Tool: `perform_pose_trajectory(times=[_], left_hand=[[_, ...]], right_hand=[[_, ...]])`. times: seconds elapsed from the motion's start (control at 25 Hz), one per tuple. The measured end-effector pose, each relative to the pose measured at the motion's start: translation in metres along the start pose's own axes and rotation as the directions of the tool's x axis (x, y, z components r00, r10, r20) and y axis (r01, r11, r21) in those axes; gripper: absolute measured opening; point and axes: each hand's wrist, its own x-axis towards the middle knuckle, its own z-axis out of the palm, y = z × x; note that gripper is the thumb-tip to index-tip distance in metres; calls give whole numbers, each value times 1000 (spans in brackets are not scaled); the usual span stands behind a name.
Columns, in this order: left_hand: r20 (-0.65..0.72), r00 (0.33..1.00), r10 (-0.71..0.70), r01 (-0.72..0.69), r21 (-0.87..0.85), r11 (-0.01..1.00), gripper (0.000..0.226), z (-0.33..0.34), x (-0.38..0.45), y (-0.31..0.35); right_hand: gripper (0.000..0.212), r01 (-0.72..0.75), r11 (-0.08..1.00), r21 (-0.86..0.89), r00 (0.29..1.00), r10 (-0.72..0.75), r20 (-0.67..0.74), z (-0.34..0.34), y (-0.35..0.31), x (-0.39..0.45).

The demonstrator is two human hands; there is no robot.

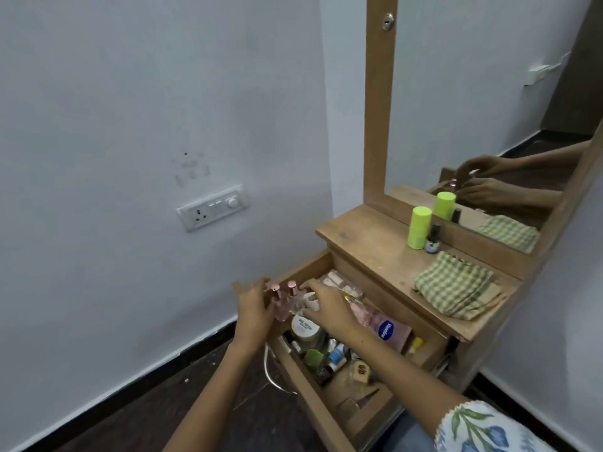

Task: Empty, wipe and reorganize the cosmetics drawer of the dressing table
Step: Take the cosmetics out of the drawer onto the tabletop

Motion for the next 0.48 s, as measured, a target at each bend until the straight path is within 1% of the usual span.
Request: perform_pose_trajectory(times=[0.08, 0.16, 0.2, 0.24, 0.36, 0.48], left_hand=[[43, 999, -15, 14, 15, 1000, 49, 2, 3, 7], [59, 998, -6, -2, 130, 992, 47, 4, 5, 15], [64, 998, 6, -18, 198, 980, 43, 4, 6, 18], [64, 998, 3, -18, 228, 973, 38, 7, 7, 17], [51, 997, -56, 45, 193, 980, 18, 12, 9, 14], [31, 999, -38, 29, 246, 969, 9, 19, 13, 11]], right_hand=[[44, -50, 998, 37, 999, 51, -12, 13, -3, 18], [41, -93, 995, 33, 995, 94, -38, 22, -4, 31], [38, -107, 994, 18, 994, 107, -38, 26, -4, 36], [34, -123, 992, 6, 992, 123, -24, 30, -4, 39], [25, -145, 989, -34, 989, 145, -3, 39, -3, 40], [22, -127, 989, -77, 992, 128, 0, 40, -2, 41]])
